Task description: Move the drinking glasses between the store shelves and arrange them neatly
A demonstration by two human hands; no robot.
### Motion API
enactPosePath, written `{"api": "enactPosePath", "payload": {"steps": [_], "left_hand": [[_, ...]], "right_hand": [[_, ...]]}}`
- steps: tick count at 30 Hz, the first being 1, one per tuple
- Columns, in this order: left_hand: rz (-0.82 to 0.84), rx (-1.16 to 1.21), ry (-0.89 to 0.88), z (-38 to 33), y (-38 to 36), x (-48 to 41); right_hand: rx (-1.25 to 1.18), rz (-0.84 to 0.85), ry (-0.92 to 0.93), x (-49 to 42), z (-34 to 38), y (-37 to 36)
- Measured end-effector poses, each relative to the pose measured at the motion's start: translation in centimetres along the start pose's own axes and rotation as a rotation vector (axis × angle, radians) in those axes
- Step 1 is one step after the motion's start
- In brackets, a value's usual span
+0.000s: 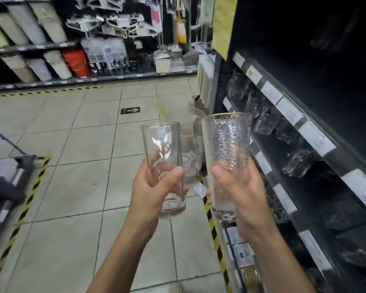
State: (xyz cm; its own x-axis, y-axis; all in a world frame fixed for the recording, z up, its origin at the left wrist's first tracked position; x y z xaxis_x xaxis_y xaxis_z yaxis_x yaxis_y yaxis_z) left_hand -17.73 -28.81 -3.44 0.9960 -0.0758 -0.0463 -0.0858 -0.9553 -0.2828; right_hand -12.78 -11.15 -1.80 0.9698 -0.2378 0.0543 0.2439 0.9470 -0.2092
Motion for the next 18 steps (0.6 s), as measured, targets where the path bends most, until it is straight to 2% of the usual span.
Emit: {"api": "enactPosePath", "payload": {"steps": [8, 18], "left_hand": [[-0.026, -0.061, 0.022, 0.9, 3.6, -9.2], [-0.025, -0.051, 0.048, 3.2, 1.2, -26.8]], "right_hand": [[0.018, -0.028, -0.052, -9.8, -2.1, -3.8], [0.018, -0.027, -0.074, -26.7, -2.9, -4.1]]}}
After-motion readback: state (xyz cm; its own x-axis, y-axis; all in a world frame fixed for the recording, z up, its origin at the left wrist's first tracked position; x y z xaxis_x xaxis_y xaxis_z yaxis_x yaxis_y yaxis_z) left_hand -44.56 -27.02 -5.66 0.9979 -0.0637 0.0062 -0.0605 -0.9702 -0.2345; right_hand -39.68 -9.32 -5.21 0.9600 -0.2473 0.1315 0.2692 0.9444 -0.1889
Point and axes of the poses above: each hand's wrist, its own x-axis away from the middle knuckle, its own y-axis out of the back of the hand, z = x × y, the point moved 7 cm from there along -x, towards the middle knuckle, and after that the axes turned 5 degrees about -y, right-handed, at the moved point
